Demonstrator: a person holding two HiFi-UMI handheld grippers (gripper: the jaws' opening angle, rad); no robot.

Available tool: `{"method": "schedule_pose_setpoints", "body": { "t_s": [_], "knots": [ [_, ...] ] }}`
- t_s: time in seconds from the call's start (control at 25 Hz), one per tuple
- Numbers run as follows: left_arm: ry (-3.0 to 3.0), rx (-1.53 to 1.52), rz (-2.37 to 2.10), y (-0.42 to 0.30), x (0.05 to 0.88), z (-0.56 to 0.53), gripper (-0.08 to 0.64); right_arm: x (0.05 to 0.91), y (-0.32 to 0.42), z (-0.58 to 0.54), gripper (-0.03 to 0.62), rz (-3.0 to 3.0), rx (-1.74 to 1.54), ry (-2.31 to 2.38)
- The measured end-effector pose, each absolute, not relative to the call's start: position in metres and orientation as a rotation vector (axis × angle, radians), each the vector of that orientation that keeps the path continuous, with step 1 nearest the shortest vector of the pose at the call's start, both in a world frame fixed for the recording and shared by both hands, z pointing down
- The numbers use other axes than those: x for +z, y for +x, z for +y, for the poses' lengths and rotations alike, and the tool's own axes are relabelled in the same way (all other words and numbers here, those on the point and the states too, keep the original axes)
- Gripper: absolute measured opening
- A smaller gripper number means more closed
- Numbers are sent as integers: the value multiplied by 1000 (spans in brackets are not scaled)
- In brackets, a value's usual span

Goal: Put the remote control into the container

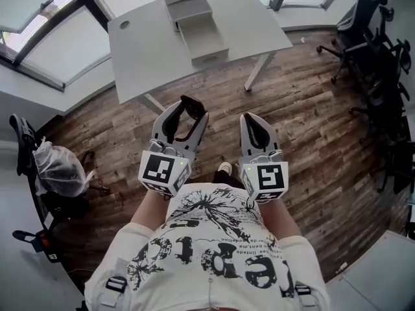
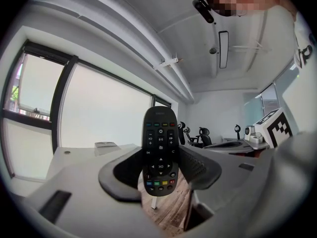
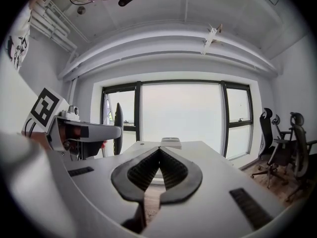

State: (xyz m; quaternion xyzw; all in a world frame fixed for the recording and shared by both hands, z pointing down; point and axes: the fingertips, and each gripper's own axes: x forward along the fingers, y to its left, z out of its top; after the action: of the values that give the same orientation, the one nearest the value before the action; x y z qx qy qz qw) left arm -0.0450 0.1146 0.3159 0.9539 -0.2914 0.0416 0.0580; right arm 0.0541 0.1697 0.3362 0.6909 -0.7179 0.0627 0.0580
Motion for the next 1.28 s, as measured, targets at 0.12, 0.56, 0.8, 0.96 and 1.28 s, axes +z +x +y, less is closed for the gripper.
{"method": "schedule_pose_setpoints", "body": {
  "t_s": [0.12,0.56,0.8,0.96,1.28],
  "knots": [
    [2884,153,-894,-19,324,109,232,336,84,175,2,-2180,173,2120],
    [2893,237,-828,44,336,65,232,362,144,139,2,-2141,297,2166],
    [2899,214,-763,66,336,5,232,362,157,80,2,-2111,285,2163],
    [2912,182,-734,77,325,-52,232,352,170,26,2,-2084,250,2183],
    [2942,149,-706,64,309,-164,232,343,153,-84,2,-2075,237,2218]
  ]
}}
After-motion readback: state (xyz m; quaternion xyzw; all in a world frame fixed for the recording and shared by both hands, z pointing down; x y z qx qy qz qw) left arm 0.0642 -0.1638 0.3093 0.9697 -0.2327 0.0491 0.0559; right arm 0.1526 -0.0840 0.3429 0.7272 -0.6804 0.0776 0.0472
